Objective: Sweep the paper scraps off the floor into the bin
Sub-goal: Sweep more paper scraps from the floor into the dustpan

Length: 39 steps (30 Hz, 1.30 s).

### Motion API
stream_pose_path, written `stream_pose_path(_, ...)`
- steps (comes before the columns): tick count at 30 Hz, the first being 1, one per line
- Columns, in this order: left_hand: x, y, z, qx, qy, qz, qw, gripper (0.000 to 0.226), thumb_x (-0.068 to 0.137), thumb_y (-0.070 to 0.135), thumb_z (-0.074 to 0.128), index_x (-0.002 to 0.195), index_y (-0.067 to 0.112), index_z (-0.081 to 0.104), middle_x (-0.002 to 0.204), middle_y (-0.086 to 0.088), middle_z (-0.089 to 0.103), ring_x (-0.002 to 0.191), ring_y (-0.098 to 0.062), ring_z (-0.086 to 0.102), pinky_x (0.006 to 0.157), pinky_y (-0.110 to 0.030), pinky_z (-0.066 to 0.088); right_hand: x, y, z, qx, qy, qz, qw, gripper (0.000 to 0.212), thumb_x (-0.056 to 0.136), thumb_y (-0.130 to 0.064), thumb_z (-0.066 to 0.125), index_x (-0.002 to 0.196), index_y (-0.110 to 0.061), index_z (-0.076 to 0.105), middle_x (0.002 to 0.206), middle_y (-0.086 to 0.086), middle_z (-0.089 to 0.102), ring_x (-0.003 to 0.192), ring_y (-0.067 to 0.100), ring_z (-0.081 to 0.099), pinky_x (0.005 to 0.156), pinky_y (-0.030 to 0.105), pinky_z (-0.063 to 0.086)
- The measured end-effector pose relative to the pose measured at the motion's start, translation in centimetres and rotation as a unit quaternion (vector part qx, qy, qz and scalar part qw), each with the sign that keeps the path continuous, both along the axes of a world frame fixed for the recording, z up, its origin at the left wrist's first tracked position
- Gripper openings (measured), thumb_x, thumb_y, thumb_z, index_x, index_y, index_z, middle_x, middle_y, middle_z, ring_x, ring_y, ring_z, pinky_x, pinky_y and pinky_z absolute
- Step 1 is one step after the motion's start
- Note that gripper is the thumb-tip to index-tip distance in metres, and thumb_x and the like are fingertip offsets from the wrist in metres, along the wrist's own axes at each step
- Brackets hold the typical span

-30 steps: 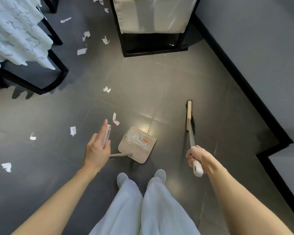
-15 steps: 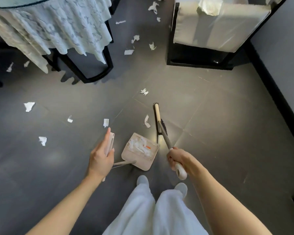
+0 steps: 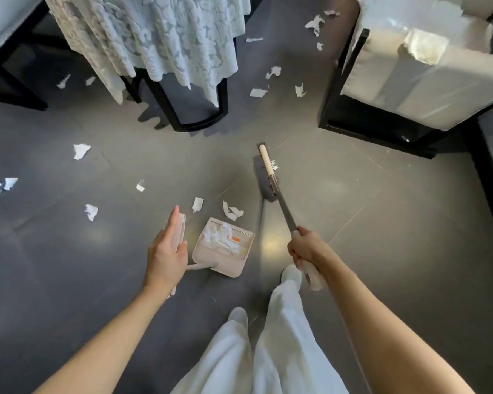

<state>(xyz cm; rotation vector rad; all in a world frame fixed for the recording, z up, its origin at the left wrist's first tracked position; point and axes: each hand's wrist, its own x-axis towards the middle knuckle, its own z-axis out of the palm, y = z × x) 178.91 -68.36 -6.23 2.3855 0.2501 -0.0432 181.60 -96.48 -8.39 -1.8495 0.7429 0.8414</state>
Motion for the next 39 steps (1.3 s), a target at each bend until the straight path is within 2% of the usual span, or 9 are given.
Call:
stream_pose_path(9, 5.8, -2.5, -0.8, -0.010, 0.037, 0.130, 0.991, 0.069, 0.091, -0.004, 0.051, 0.148, 0.027, 0.030, 0.143, 0.010, 0.042, 0.129, -0.021, 0.046, 0.092, -0.011, 0.030, 15.2, -6.9, -2.5, -0.122, -0.025, 0.126, 0.984, 0.039, 0.084, 0.000, 0.036, 0.119, -0.011, 0.049, 0.059, 0.011, 0.055, 0.045, 0.023, 0.052, 0.043, 0.027, 0.043)
stream_pose_path(16, 10.7, -4.3, -0.8, -0.014, 0.014, 0.173, 0.985, 0.069, 0.089, -0.008, 0.051, 0.148, 0.022, 0.031, 0.134, 0.019, 0.038, 0.127, -0.019, 0.047, 0.087, 0.001, 0.026, 22.2, -8.2, -4.2, -0.110, 0.018, 0.208, 0.972, 0.042, 0.082, 0.004, 0.042, 0.123, -0.002, 0.049, 0.066, 0.012, 0.055, 0.056, 0.024, 0.055, 0.054, 0.033, 0.050)
stream_pose_path(22, 14.3, -4.8, -0.9, -0.057, 0.023, 0.167, 0.984, 0.068, 0.086, -0.005, 0.053, 0.142, 0.031, 0.041, 0.133, 0.029, 0.041, 0.125, -0.004, 0.046, 0.099, -0.013, 0.031, 18.3, -5.0, -2.9, -0.011, 0.111, 0.252, 0.961, 0.072, 0.081, -0.001, 0.046, 0.147, -0.026, 0.033, 0.070, 0.009, 0.059, 0.047, 0.016, 0.050, 0.048, 0.026, 0.046)
stream_pose_path(27, 15.7, -4.4, -1.2, -0.061, -0.010, 0.125, 0.990, 0.067, 0.085, -0.005, 0.056, 0.143, 0.027, 0.043, 0.130, 0.025, 0.044, 0.119, -0.009, 0.047, 0.093, -0.008, 0.029, 13.8, -2.9, 0.6, 0.092, 0.171, 0.219, 0.956, 0.040, 0.093, -0.009, 0.047, 0.130, -0.024, 0.049, 0.068, 0.004, 0.052, 0.044, 0.009, 0.043, 0.046, 0.021, 0.042)
stream_pose_path(30, 15.2, -3.2, -1.2, -0.051, -0.016, 0.114, 0.992, 0.067, 0.086, -0.004, 0.057, 0.144, 0.026, 0.041, 0.134, 0.018, 0.047, 0.121, -0.016, 0.051, 0.097, -0.016, 0.034, 11.9, -1.9, 3.1, 0.087, 0.166, 0.217, 0.958, 0.042, 0.088, -0.002, 0.048, 0.121, -0.028, 0.051, 0.065, 0.005, 0.050, 0.045, 0.010, 0.043, 0.045, 0.021, 0.042)
stream_pose_path(33, 14.2, -2.9, -1.2, -0.078, -0.032, 0.078, 0.993, 0.067, 0.085, -0.007, 0.057, 0.143, 0.022, 0.042, 0.135, 0.018, 0.044, 0.125, -0.020, 0.051, 0.102, -0.012, 0.033, 10.5, -1.7, 5.2, 0.090, 0.136, 0.184, 0.969, 0.056, 0.088, -0.001, 0.046, 0.138, -0.025, 0.045, 0.060, 0.005, 0.048, 0.045, 0.012, 0.041, 0.044, 0.023, 0.041)
stream_pose_path(35, 14.1, -3.3, -1.1, -0.097, -0.055, 0.041, 0.993, 0.067, 0.084, -0.008, 0.057, 0.143, 0.022, 0.043, 0.138, 0.016, 0.045, 0.119, -0.030, 0.055, 0.104, -0.033, 0.042, 10.2, -2.2, 6.2, 0.099, 0.121, 0.151, 0.976, 0.060, 0.090, 0.001, 0.042, 0.144, -0.024, 0.039, 0.048, 0.001, 0.044, 0.040, 0.013, 0.037, 0.038, 0.021, 0.037)
stream_pose_path(37, 15.0, -4.2, -0.6, -0.112, -0.071, 0.031, 0.991, 0.066, 0.084, -0.008, 0.057, 0.142, 0.021, 0.043, 0.138, 0.019, 0.044, 0.122, -0.016, 0.053, 0.103, -0.043, 0.044, 10.5, -2.9, 7.2, 0.100, 0.104, 0.134, 0.980, 0.056, 0.090, 0.003, 0.040, 0.142, -0.016, 0.040, 0.040, -0.001, 0.041, 0.039, 0.015, 0.035, 0.035, 0.021, 0.034)
stream_pose_path(39, 16.7, -5.3, 0.2, -0.123, -0.092, 0.022, 0.988, 0.065, 0.085, -0.009, 0.056, 0.142, 0.018, 0.042, 0.136, 0.024, 0.039, 0.124, 0.011, 0.039, 0.110, -0.025, 0.034, 11.4, -3.8, 8.0, 0.103, 0.085, 0.099, 0.986, 0.057, 0.089, 0.004, 0.038, 0.142, -0.017, 0.041, 0.039, 0.000, 0.041, 0.040, 0.016, 0.035, 0.034, 0.020, 0.033)
